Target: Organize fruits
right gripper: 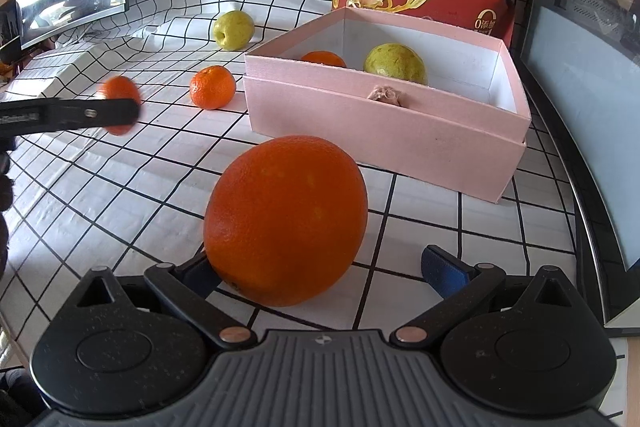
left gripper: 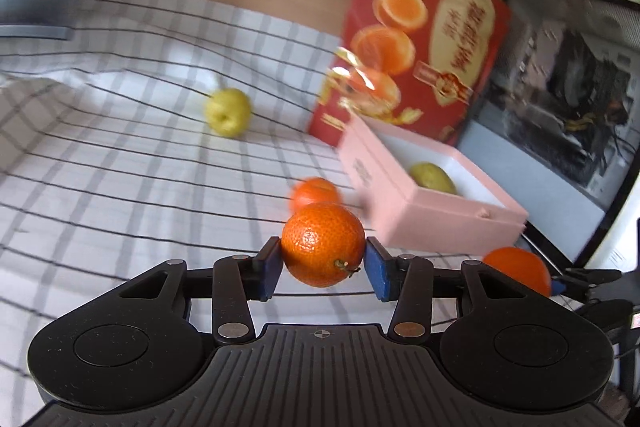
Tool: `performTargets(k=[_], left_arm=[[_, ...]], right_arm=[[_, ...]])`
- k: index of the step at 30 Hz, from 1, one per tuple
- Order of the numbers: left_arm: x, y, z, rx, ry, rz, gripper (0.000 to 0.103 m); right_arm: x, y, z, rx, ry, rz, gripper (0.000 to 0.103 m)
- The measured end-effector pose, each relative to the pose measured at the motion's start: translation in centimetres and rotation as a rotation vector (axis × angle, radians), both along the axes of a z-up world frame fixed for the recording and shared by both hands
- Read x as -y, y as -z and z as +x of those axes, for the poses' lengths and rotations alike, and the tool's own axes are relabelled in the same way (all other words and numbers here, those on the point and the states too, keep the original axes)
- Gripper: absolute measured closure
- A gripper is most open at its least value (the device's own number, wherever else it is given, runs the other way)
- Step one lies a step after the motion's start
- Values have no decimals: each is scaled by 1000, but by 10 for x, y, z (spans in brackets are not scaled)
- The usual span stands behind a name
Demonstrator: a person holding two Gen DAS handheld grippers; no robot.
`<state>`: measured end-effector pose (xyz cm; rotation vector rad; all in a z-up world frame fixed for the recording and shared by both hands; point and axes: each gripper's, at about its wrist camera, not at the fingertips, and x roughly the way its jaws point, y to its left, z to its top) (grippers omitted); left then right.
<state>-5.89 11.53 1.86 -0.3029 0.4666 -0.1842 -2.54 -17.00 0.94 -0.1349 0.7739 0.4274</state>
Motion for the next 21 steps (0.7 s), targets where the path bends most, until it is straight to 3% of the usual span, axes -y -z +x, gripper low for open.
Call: performTargets(k=[6,12,17,21], left_arm=[[-32,8,-4,25,-63,-123,53],[-35,14,-3,12,-80,-149,53],[-50,18,-13,49,-181,-218,53],[-52,19,-12,44,-191,-227,53]], right_arm=[[-10,-20,-10,54,-15,-19,2],[-43,-57,-7,128,-60,8,6],[-104,-66,31,26,-123,43,33],[-146,-63,77,-69,-109,57,34]])
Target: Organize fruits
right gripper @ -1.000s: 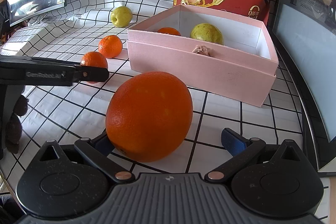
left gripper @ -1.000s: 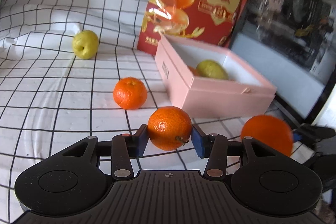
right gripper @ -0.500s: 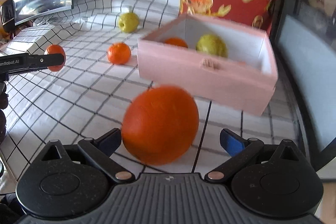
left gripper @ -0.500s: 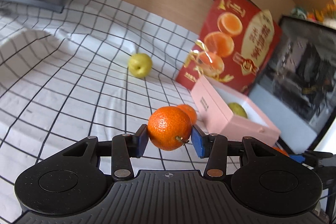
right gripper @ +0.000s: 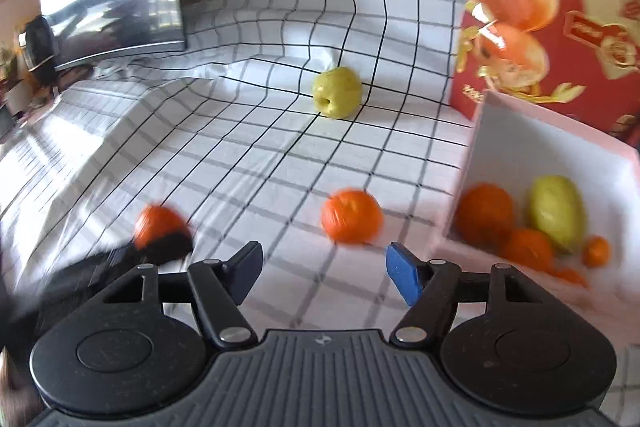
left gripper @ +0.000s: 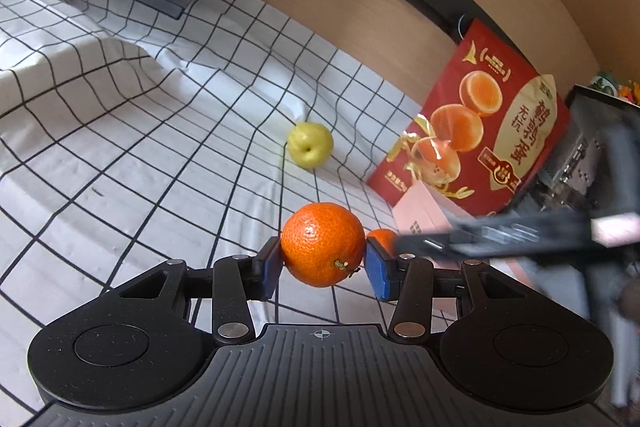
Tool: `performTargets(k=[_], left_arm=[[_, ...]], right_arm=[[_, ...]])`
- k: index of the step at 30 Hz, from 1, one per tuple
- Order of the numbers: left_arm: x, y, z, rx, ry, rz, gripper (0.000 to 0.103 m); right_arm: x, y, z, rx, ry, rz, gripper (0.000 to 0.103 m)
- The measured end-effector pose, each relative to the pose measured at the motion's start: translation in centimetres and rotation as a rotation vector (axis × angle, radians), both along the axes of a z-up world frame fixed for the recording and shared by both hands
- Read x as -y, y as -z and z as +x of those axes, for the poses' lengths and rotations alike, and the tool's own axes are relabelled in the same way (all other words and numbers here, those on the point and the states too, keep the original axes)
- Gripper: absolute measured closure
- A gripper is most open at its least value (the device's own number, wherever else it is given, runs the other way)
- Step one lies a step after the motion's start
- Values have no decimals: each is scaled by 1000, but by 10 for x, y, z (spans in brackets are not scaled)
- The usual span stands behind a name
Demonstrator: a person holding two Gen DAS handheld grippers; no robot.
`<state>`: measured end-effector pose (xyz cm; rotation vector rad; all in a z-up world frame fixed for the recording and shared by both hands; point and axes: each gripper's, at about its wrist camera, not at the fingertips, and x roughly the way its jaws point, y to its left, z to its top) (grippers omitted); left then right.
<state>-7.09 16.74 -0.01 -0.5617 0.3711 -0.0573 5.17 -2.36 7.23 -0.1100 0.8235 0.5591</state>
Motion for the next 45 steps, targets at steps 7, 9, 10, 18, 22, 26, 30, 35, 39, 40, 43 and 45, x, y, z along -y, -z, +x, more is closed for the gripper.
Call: performTargets(k=[7,9,10,18,22,26,30,35,39,40,43,45], left_arm=[[-1,1,3,-8,10,-7,53],[-1,1,3,-13,11,-8,53],[-1,1,3,-15,13,-8,53],[-1,3,5,-29,5,-5,53],[0,4,5,-32,4,-4,53],[1,4,6,-37,0,6,53],[3,3,7,-45,0,20,53],[3,4,7,-47,3,20,53],[2,4,8,-53,7,19,53],[2,4,8,-53,6,18,53],[3,4,8,-54,7,19,53],[3,4,7,-57,4,24,53]], right_arm=[[-53,30,50,33,73,-220,37],[-55,34,51,55,80,-255,39],[-55,35,50,65,78,-268,41],[-40,29,9,60,-27,-252,59],[-22,29,-27,38,-73,-225,59],[1,27,-52,59,-98,-215,58],[23,25,-65,43,-97,-181,58],[44,23,-75,82,-87,-165,47],[62,18,-85,160,-73,-168,38],[67,17,-89,187,-64,-170,36],[80,17,-100,254,-25,-188,29],[91,17,-105,289,6,-193,28]])
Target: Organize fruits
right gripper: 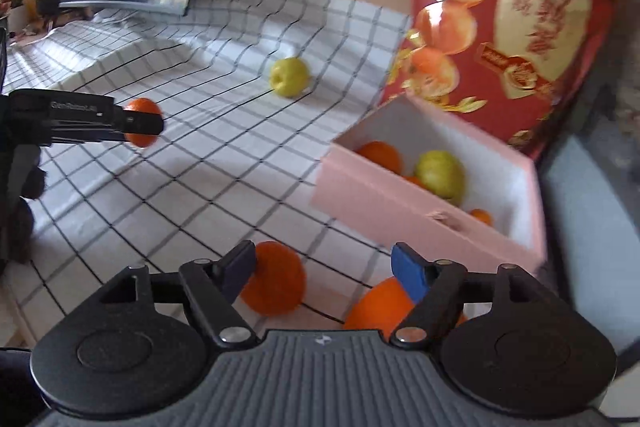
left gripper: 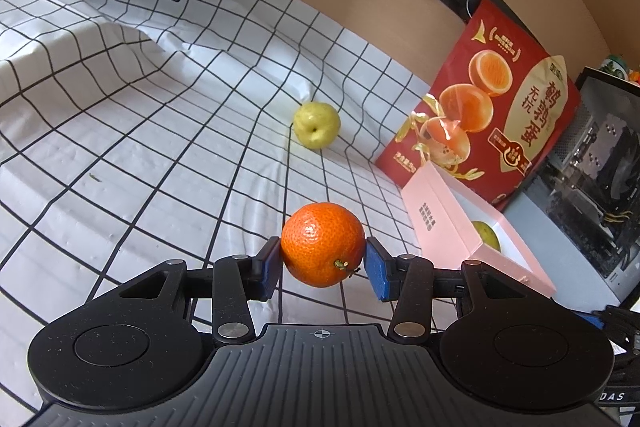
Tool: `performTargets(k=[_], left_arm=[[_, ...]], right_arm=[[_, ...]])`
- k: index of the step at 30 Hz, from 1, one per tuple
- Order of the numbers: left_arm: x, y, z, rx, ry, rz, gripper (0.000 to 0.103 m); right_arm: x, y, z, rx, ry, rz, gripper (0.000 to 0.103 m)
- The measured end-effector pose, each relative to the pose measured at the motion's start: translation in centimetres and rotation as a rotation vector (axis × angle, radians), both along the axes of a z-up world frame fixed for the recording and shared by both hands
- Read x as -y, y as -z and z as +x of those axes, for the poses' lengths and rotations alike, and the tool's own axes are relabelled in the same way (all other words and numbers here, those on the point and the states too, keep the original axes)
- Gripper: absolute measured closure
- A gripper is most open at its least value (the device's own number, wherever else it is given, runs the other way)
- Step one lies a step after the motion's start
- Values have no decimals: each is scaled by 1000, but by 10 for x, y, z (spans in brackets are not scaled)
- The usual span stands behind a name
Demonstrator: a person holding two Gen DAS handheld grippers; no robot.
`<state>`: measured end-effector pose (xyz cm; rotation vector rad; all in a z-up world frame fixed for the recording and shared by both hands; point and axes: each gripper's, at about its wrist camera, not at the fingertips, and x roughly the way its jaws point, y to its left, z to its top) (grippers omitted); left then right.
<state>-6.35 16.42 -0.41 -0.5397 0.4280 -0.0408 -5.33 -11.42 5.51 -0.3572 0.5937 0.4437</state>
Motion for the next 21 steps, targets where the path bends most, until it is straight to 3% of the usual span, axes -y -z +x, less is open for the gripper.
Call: performTargets(k=[5,7,12,15,21], left_arm=[[11,-5,-2,22,42,9,53],[25,-8,-1,29,116,-3,53],[81,-14,0,14,335,74,53],[107,-12,-4,12,418,105,53],[124,-4,-10,-3,458,144,53]], right_arm=[[26,2,-2,2,59,43,24],[31,3,-2,14,70,34,24],[37,1,-1,8,75,42,24],[43,0,0,5,77,73,24],[56,8,-10,85,128,31,19]])
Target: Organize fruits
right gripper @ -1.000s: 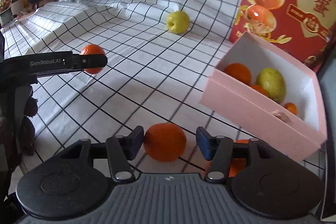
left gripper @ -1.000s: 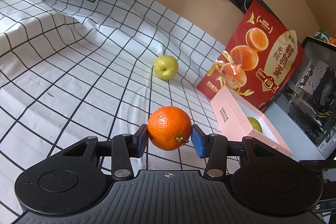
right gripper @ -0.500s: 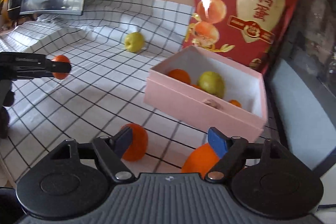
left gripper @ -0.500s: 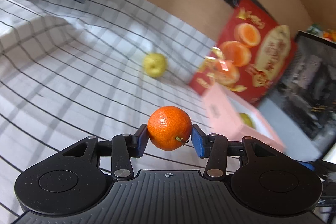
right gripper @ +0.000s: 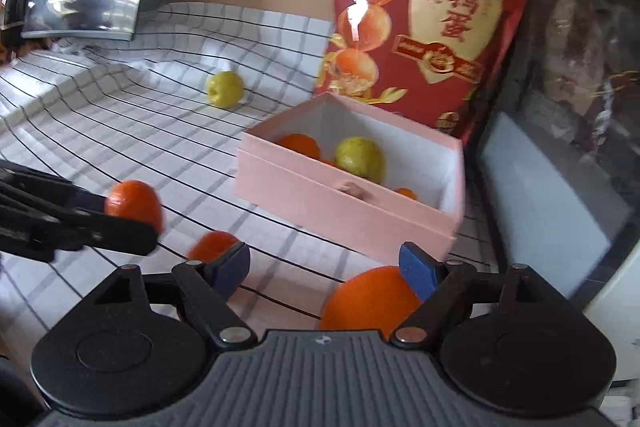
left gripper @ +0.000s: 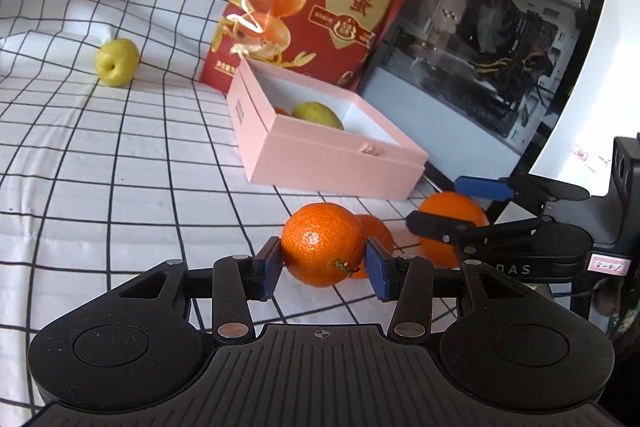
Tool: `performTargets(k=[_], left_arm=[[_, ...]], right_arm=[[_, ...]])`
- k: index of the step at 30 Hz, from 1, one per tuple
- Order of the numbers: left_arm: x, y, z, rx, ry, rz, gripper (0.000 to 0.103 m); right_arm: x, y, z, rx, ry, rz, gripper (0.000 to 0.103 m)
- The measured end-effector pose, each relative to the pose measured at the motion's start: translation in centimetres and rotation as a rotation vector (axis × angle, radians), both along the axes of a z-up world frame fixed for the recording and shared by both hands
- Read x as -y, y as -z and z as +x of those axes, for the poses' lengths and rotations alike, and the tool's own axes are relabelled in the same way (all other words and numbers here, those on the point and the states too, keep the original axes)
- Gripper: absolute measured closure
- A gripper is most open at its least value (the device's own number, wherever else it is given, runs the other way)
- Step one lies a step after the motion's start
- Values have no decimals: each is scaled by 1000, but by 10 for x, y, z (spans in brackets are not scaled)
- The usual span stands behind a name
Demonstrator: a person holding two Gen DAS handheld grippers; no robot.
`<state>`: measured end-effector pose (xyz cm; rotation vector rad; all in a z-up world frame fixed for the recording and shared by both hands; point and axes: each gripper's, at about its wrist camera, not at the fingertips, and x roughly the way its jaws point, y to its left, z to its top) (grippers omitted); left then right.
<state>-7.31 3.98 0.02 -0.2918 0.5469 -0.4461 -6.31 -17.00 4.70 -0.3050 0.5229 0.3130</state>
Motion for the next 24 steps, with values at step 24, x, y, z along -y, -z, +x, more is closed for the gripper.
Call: performTargets(k=[24], left_arm=[[10,6,9,-5,-46,87,53]], right_arm=[[51,32,1,34,307,-41,33]])
